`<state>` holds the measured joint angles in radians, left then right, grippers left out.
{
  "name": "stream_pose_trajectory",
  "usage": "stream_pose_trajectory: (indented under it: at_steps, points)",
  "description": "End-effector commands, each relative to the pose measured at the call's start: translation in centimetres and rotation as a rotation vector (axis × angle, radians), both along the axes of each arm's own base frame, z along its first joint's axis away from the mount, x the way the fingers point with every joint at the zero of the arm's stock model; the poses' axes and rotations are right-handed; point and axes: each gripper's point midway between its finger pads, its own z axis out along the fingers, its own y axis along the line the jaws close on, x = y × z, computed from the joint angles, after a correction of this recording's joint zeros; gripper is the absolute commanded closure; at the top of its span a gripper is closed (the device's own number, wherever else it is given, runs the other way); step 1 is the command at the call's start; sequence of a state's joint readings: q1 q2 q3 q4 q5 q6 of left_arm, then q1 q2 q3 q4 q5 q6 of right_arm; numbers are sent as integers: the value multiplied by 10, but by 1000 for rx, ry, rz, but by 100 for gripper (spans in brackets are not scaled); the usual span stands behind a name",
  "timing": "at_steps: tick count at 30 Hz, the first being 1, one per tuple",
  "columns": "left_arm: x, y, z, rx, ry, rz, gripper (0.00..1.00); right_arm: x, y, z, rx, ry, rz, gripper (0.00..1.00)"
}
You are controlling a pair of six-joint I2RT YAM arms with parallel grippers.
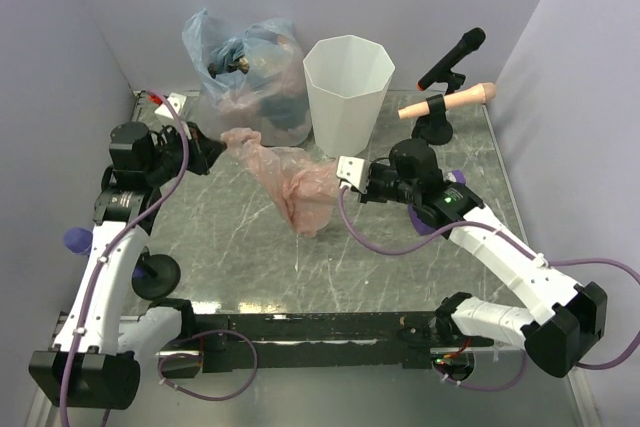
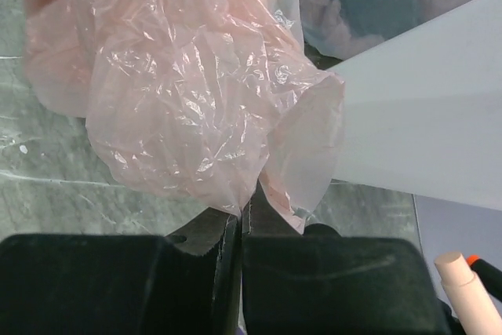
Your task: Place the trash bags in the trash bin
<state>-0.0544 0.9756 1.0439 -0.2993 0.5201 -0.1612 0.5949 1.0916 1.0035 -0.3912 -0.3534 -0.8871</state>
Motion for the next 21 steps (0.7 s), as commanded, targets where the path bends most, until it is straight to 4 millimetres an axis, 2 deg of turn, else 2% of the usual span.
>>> stream_pose_trajectory:
  at_steps: [1, 2, 5, 7, 8, 11, 13, 15, 16, 17, 19, 21]
  points:
    - [-18, -7, 11, 26, -66, -87, 86, 10, 1, 10, 17, -20, -37, 100]
    - [-24, -11, 10, 19, -45, -119, 69, 11, 3, 14, 21, -26, -37, 100]
    - [-42, -26, 9, -30, 51, -219, 40, 19, 9, 21, 17, -65, -45, 100]
    - [-41, -31, 3, -79, 128, -230, 10, 23, 16, 27, 17, -76, -47, 100]
    - [-35, -30, -2, -111, 163, -200, 5, 23, 20, 29, 22, -77, -41, 100]
    - [-15, -31, -10, -177, 199, -143, 1, 24, 32, 30, 9, -96, -31, 100]
    - [-5, -40, -10, -187, 202, -168, 3, 26, 35, 29, -3, -104, -46, 100]
    - [9, -41, -21, -194, 276, -121, 1, 33, 36, 31, 5, -107, -83, 100]
    - [18, -35, -29, -187, 329, -55, 1, 36, 36, 34, 14, -109, -106, 100]
    - [29, -22, -45, -170, 413, 60, 3, 40, 37, 38, 29, -115, -130, 100]
    - [33, -8, -60, -154, 538, 174, 3, 51, 40, 48, 85, -133, -197, 100]
    - [29, -2, -62, -152, 572, 218, 4, 62, 41, 52, 119, -159, -272, 100]
